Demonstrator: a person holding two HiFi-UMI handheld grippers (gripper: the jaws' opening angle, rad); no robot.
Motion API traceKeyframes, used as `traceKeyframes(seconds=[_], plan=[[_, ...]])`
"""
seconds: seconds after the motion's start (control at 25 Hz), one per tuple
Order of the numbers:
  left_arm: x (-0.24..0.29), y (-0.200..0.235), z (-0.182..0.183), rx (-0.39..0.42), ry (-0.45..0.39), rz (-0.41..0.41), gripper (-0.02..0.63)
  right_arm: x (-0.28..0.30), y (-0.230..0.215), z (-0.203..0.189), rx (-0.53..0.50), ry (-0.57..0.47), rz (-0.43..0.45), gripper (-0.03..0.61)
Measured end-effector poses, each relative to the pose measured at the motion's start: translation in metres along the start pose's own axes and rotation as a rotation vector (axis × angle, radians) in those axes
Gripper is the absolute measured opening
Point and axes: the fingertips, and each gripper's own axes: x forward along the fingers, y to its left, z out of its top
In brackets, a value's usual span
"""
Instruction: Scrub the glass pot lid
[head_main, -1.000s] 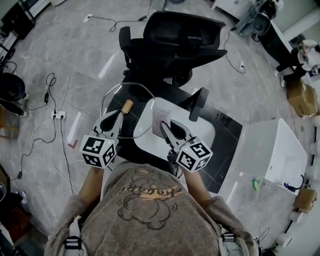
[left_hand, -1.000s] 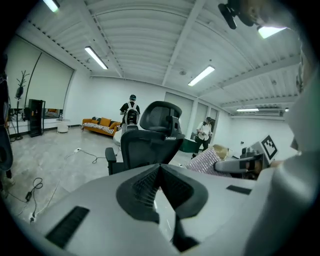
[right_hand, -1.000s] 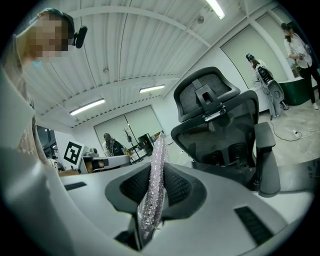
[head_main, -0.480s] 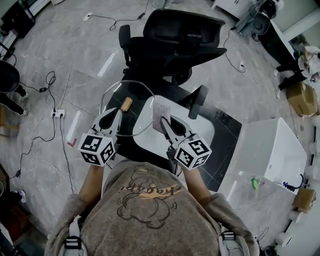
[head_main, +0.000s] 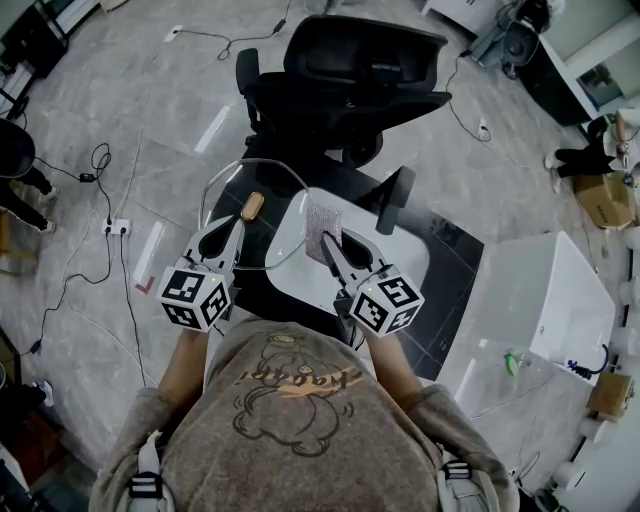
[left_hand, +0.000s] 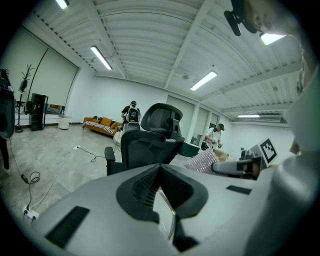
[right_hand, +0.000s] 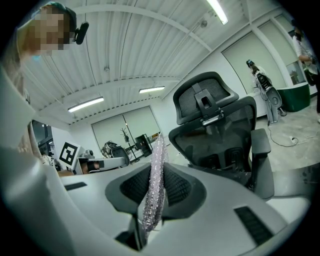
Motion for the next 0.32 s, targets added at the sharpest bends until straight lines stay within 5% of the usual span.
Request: traceKeyframes(seconds=[0.32], plan=[[-0.001, 0.0033, -0.007, -0.029, 0.012, 0.006, 0.017, -0.0009, 0.0009, -0.0005, 0.001, -0.005, -0.003, 0.083]])
